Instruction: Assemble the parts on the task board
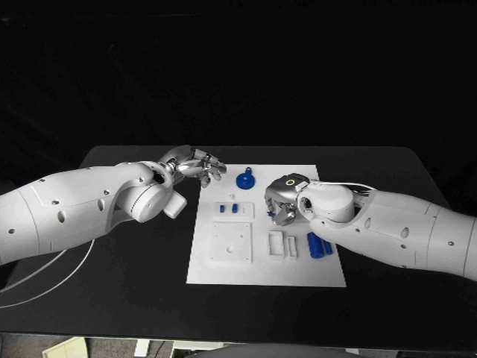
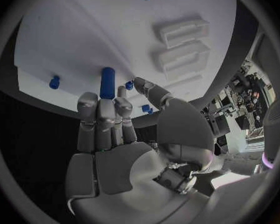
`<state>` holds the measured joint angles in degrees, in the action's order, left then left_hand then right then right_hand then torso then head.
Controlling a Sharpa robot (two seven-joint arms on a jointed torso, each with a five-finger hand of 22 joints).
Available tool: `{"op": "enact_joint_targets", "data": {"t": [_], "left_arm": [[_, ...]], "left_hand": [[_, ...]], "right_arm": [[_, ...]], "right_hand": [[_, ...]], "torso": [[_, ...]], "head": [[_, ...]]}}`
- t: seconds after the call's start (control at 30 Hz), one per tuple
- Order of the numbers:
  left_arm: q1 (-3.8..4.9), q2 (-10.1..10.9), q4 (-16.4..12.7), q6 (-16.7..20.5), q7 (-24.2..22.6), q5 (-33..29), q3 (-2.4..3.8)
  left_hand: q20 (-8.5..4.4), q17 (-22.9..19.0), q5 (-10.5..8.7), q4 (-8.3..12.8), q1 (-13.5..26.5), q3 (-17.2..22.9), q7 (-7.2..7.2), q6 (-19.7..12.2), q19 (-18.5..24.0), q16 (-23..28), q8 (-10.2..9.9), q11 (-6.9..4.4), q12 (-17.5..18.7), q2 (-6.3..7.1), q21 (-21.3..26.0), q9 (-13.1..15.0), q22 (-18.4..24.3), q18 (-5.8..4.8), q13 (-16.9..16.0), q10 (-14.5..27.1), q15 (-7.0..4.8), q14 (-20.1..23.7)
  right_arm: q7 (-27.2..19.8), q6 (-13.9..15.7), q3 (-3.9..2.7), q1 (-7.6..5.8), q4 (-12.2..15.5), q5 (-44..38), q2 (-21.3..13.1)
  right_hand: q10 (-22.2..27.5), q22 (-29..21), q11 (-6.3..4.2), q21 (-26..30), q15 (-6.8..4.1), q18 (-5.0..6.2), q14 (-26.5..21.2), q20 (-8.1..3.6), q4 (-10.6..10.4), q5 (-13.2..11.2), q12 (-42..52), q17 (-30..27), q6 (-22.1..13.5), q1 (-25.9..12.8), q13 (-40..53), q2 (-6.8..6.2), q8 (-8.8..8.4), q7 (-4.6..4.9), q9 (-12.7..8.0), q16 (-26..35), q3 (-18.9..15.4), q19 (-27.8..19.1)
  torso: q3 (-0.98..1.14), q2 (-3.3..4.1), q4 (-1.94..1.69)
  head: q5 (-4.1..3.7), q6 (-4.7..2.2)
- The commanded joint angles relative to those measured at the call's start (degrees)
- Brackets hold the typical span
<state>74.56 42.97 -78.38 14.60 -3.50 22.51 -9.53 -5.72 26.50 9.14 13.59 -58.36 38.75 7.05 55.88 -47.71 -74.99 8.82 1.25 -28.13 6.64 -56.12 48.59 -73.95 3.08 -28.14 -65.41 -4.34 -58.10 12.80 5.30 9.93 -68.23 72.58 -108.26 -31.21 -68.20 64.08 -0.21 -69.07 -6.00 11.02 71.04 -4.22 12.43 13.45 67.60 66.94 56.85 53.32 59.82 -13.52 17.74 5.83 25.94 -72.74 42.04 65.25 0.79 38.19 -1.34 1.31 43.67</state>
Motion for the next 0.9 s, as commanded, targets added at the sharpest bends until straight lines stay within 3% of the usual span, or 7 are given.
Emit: {"op": "enact_joint_targets", "data": {"t": [0.03,0.17,0.27,0.63,0.67,0.9], "left_arm": [[0.01,0.0,-0.1,-1.0,-0.2,-0.2,0.02],[0.01,0.0,-0.1,-0.9,-0.1,-0.2,0.02],[0.01,0.0,-0.1,-0.9,-0.1,-0.2,0.02],[0.01,0.0,-0.1,-1.0,0.0,-0.2,0.02],[0.01,0.0,-0.1,-1.0,0.0,-0.2,0.02],[0.02,0.3,-0.2,-1.0,0.1,0.0,0.01]], "left_hand": [[-4.19,-0.1,0.19,-0.4,-0.6,-0.1,0.26,-0.2,0.0,0.2,0.0,0.49,0.3,0.12,0.4,-0.1,0.0,-0.12,0.1,0.1,-0.03,-0.4],[-4.19,-0.1,0.20,-0.3,-0.6,-0.1,0.26,-0.2,0.0,0.2,0.0,0.49,0.3,0.12,0.4,-0.1,0.0,-0.12,0.1,0.1,-0.02,-0.4],[-4.19,-0.1,0.21,-0.3,-0.6,-0.1,0.27,-0.2,0.0,0.2,0.0,0.50,0.3,0.11,0.4,-0.1,0.0,-0.12,0.1,0.1,-0.02,-0.4],[-4.18,-0.1,0.22,-0.3,-0.7,-0.1,0.27,-0.2,0.0,0.2,0.0,0.50,0.3,0.10,0.4,-0.1,0.0,-0.11,0.1,0.1,-0.01,-0.4],[-4.18,-0.1,0.22,-0.3,-0.7,-0.1,0.27,-0.2,0.0,0.2,0.0,0.50,0.3,0.10,0.4,-0.1,0.0,-0.11,0.1,0.1,-0.01,-0.4],[-4.18,-0.1,0.25,-0.3,-0.8,0.0,0.27,-0.2,0.0,0.2,0.1,0.50,0.3,0.06,0.4,-0.1,0.0,-0.10,0.1,0.1,-0.01,-0.4]], "right_arm": [[1.1,-1.1,0.32,0.61,-0.1,0.7,0.0],[1.5,-0.6,0.32,0.63,-0.2,0.6,0.0],[1.7,-0.2,0.32,0.63,-0.1,0.6,0.0],[2.4,1.0,0.32,1.24,0.0,-1.0,0.5],[2.4,1.0,0.32,1.36,0.0,-1.3,0.4],[2.2,0.5,0.31,1.85,0.2,-2.0,0.2]], "right_hand": [[-0.1,-0.1,-0.10,0.3,-0.35,3.98,-0.2,-0.35,-0.3,-2.1,-0.4,0.1,-0.2,-0.8,0.1,-0.16,0.19,0.23,0.1,0.2,-0.5,0.1],[-0.2,-0.1,-0.19,0.3,-0.41,3.98,0.0,-0.39,-1.6,-7.6,-0.5,0.3,-0.1,-1.9,0.3,-0.84,0.32,0.17,0.1,0.2,-1.5,0.1],[-0.3,-0.1,-0.28,0.4,-0.51,3.98,0.1,-0.49,-2.2,-9.5,-0.6,0.4,0.0,-1.9,0.4,-0.98,0.37,0.09,0.2,0.2,-1.5,0.1],[-0.5,-0.1,-0.62,0.3,-0.83,3.98,0.5,-0.78,-3.4,-10.6,-0.6,0.9,0.8,-1.1,0.6,-1.09,0.94,-0.26,0.5,-0.1,-0.8,0.3],[-0.8,-0.1,-0.88,0.2,-0.99,3.98,0.9,-0.97,-2.6,-10.6,-0.5,1.3,1.6,0.8,0.7,-0.32,1.45,-0.55,0.7,-0.4,0.1,0.4],[-1.7,0.2,-1.37,-0.2,-1.47,3.98,1.4,-0.97,-0.3,-10.6,-0.5,1.8,2.7,4.3,0.8,1.52,2.23,-1.05,1.2,-0.9,0.5,0.4]], "torso": [[-0.01,-0.01,0.04],[0.00,0.02,0.01],[0.00,0.03,-0.02],[-0.06,0.01,-0.03],[-0.06,0.02,-0.02],[0.01,0.08,0.03]], "head": [[-0.01,-0.02],[0.01,-0.04],[0.02,-0.02],[0.04,-0.02],[0.04,-0.02],[0.10,0.11]]}}
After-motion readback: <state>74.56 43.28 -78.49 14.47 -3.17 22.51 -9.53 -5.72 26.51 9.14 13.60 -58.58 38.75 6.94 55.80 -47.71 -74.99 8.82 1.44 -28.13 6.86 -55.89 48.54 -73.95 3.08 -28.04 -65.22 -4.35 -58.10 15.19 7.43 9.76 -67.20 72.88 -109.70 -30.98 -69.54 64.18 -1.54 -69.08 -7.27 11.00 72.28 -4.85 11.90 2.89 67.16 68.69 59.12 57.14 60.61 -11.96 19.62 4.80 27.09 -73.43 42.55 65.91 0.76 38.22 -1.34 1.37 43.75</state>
